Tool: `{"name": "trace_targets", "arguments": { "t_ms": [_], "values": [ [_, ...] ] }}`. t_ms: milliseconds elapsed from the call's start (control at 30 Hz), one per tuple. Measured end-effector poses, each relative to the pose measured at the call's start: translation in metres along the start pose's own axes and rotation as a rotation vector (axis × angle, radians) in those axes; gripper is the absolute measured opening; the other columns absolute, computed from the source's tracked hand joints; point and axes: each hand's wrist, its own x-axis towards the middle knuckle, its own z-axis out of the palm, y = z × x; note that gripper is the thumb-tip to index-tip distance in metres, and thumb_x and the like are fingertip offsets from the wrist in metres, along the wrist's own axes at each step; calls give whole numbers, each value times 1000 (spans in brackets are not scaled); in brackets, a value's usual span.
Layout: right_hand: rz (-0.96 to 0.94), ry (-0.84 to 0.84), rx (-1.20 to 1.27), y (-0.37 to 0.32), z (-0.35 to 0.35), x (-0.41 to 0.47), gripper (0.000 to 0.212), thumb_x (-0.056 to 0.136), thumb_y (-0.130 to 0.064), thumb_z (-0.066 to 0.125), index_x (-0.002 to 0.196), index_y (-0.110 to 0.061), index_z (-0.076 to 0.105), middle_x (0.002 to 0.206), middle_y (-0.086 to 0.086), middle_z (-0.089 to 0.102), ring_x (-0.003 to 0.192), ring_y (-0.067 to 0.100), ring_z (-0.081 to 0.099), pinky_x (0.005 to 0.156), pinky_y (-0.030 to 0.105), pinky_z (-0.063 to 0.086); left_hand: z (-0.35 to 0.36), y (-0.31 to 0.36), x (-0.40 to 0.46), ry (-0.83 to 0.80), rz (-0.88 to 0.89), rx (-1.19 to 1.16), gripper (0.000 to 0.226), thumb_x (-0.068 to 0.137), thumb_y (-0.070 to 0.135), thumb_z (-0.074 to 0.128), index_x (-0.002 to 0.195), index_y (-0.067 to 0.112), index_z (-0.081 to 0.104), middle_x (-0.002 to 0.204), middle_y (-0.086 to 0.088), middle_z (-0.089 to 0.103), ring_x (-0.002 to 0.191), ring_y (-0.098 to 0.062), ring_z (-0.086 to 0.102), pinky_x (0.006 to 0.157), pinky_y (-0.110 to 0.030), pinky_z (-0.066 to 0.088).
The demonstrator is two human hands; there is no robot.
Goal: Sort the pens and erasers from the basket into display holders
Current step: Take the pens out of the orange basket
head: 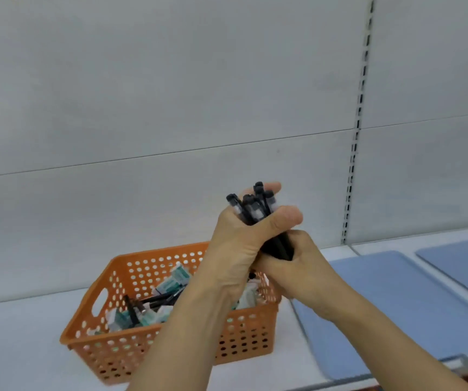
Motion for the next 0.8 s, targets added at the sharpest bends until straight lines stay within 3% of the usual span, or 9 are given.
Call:
{"name": "trace_targets", "arguments": {
  "t_ms": [100,233,300,400,467,567,633,700,800],
  "values": [
    [107,-82,6,12,-67,-23,22,73,-20,61,68,-39,54,44,-4,46,40,8,42,40,18,33,61,-31,13,-54,-55,29,22,69,31,80,87,20,74,80,-11,73,74,-29,72,49,-39,54],
    [239,-66,-68,54,-137,-46,36,73,-18,63,87,-50,51,58,-8,61,52,4,54,44,19,39,123,-95,31,16,-110,234,12,75,25,78,73,15,71,62,-3,67,50,-22,63,36,-32,43],
    [294,-14,-71,78,-155,-57,39,73,-8,63,96,-38,53,62,-13,65,56,3,60,46,19,46,143,-121,35,19,-155,267,11,73,19,82,77,16,72,66,1,68,58,-17,65,39,-29,44],
    [306,29,38,107,-172,-70,47,74,1,68,102,-35,59,89,-16,72,87,2,69,68,18,55,163,-144,34,-14,-148,247,27,62,10,85,83,21,73,81,7,72,78,-5,67,66,-14,51],
    [299,30,71,115,-180,-75,46,77,2,67,109,-31,59,97,-13,72,94,0,67,72,17,55,169,-152,33,-21,-172,263,28,64,10,85,87,17,72,83,5,72,79,-5,67,71,-13,51],
    [295,-11,-3,117,-186,-77,36,81,-1,62,107,-26,57,89,1,71,85,9,69,74,32,60,177,-152,33,14,-234,359,13,75,19,81,75,17,68,65,7,66,60,-3,62,49,-11,45],
    [246,-36,-30,112,-189,-79,22,85,-2,59,100,-19,59,73,5,68,69,18,68,67,35,59,179,-150,37,31,-229,327,15,79,23,75,72,16,65,68,4,67,60,-8,63,44,-15,45],
    [193,-37,-31,108,-197,-82,12,87,-6,58,94,-15,59,59,2,60,52,18,60,51,31,52,182,-149,41,62,-220,162,10,82,23,71,74,19,69,83,-7,74,77,-15,70,59,-24,54],
    [203,-24,-57,103,-220,-90,20,86,-16,58,93,-35,56,59,-5,56,45,11,50,42,23,42,200,-155,49,63,-243,-31,6,85,26,70,83,22,72,97,-11,75,92,-17,70,80,-29,55]
  ]
}}
